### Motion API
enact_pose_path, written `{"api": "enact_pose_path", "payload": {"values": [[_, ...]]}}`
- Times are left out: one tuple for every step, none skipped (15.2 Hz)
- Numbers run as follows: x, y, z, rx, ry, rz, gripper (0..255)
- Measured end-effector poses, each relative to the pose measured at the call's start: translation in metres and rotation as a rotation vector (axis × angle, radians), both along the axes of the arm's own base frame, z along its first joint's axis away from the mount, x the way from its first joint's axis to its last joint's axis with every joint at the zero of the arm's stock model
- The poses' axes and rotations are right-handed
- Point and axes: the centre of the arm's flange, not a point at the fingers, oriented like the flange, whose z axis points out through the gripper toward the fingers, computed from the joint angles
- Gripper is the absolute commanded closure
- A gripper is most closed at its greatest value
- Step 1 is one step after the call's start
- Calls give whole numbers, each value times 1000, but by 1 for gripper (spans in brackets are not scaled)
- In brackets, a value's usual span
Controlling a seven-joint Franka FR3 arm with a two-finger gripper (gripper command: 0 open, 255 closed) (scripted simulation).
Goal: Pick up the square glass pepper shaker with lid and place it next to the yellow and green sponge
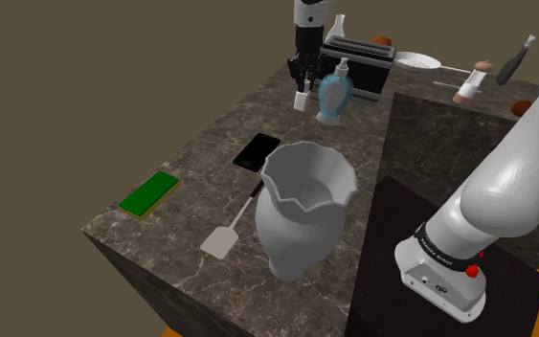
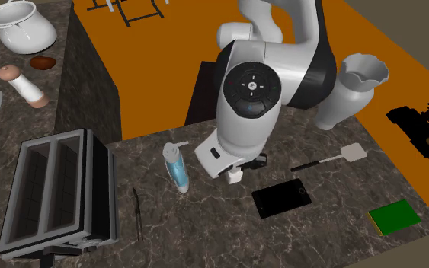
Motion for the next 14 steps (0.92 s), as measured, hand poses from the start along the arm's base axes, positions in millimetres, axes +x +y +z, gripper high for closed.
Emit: {"api": "enact_pose_path", "payload": {"values": [[0, 0, 6, 0, 0, 0, 255], [-1, 0, 12, 0, 0, 0, 255], [0, 0, 16, 0, 0, 0, 255], [0, 0, 22, 0, 0, 0, 255], [1, 1, 27, 0, 0, 0, 255], [1, 1, 32, 0, 0, 0, 255], [1, 0, 38, 0, 0, 0, 255], [-1, 1, 43, 0, 0, 0, 255], [1, 0, 49, 0, 0, 0, 255], [1, 0, 52, 0, 0, 0, 255], [1, 7, 52, 0, 0, 0, 255], [2, 15, 55, 0, 0, 0, 255], [6, 25, 55, 0, 0, 1, 255], [6, 39, 57, 0, 0, 1, 255]]}}
